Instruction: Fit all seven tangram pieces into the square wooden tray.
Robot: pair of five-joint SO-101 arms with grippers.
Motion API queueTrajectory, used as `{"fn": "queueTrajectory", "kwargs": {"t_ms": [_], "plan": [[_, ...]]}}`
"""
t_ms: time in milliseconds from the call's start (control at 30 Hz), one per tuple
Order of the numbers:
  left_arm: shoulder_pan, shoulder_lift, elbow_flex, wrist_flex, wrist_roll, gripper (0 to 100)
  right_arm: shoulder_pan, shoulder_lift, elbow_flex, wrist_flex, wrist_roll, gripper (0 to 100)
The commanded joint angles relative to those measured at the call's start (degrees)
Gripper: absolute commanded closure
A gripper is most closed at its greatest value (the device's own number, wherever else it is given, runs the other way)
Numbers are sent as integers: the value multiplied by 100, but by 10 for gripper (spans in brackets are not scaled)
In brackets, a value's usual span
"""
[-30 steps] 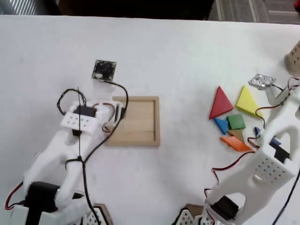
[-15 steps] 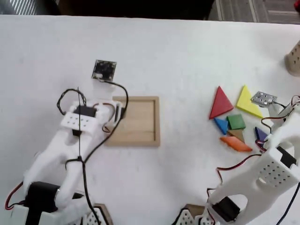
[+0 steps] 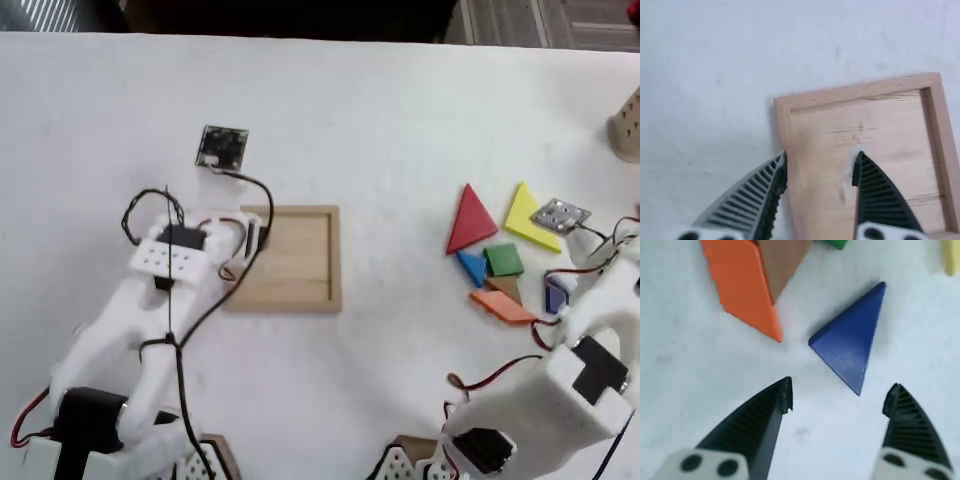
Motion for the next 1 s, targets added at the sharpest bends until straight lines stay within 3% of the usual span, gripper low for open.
{"fn": "queueTrajectory", "kwargs": {"t_ms": [0,500,833,967], "plan": [[-40,-13,-343,-88,-70,783,-163,-418,422,-945,-343,713],[-40,-13,-343,-88,-70,783,-488,-400,818,-1323,-730,714],[-40,-13,-343,-97,-325,785,-382,356,774,-1754,-712,716],[-40,-13,-343,-105,-334,785,-347,356,774,-1727,-712,793]]}}
